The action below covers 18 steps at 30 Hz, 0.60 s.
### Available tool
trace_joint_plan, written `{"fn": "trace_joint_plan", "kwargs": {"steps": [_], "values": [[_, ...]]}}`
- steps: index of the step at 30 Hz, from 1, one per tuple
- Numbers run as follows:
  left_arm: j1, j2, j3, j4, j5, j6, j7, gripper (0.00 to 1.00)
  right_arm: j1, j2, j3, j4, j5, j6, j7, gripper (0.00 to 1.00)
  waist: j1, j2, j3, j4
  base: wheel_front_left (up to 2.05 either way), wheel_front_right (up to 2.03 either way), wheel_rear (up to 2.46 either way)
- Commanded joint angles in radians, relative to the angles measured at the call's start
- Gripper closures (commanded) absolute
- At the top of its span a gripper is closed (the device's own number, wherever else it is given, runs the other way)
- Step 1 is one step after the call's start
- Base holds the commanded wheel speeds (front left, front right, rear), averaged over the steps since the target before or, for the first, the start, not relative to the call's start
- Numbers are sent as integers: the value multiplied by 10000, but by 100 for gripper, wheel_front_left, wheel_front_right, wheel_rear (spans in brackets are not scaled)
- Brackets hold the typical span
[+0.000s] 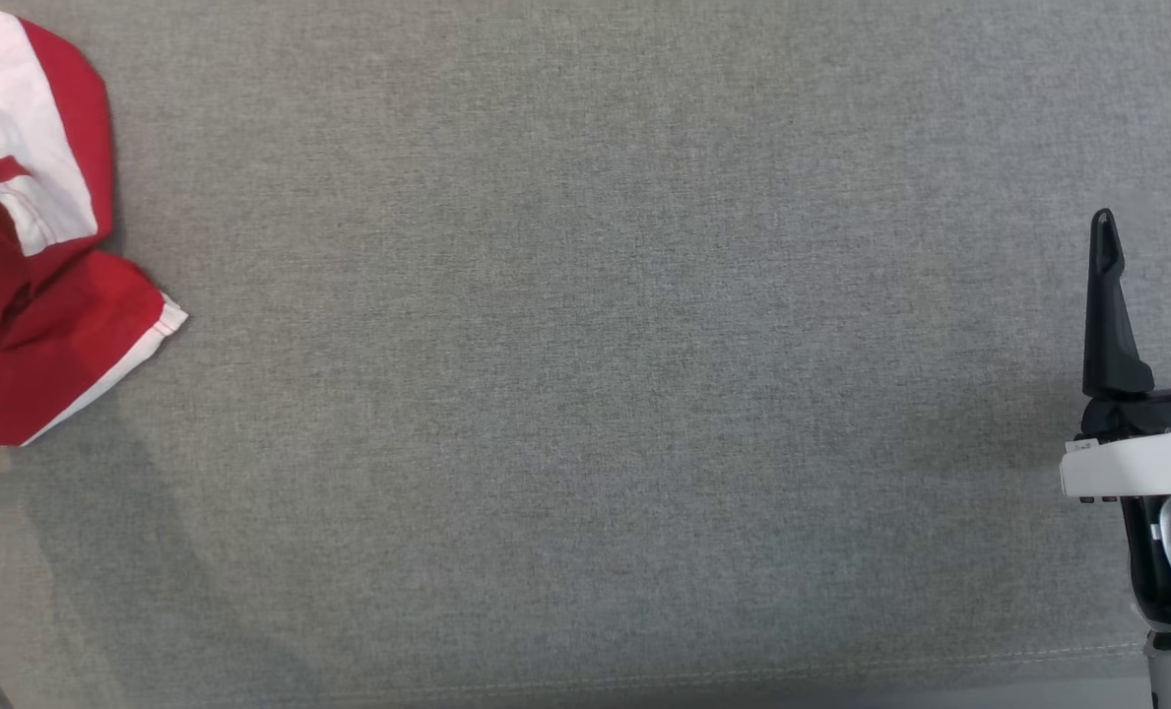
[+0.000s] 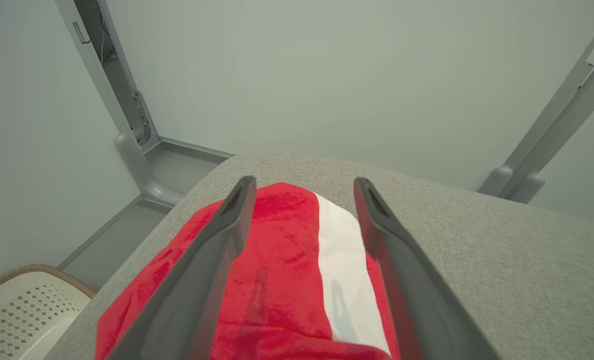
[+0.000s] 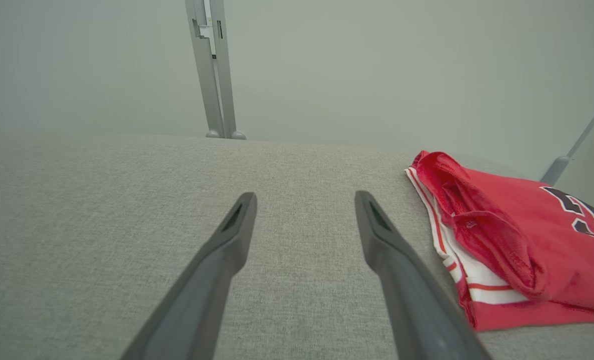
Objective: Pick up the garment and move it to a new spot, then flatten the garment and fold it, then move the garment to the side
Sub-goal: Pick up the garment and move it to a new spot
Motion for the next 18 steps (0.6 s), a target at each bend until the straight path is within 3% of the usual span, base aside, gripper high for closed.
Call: {"fn": "trace_joint_plan", "kwargs": {"steps": [1, 8, 17, 18], "values": [[-269, 158, -3, 271, -211, -33, 157, 0, -130, -45, -22, -96, -45, -17, 59, 0, -2, -1, 367, -337, 0, 0, 0], [-869, 538, -488, 1760, -622, -108, 1336, 0, -141, 88, -116, -328, 43, -17, 222, 0, -2, -1, 568, -394, 0, 0, 0], [-1234, 557, -906, 2720, -1697, -100, 3204, 0, -246, 176, -16, -360, -27, -17, 317, 0, -2, -1, 582, -451, 0, 0, 0], [-1238, 593, -932, 2769, -1771, -99, 3321, 16, -265, 175, -11, -345, -36, -17, 323, 0, -2, -1, 574, -460, 0, 0, 0]]}}
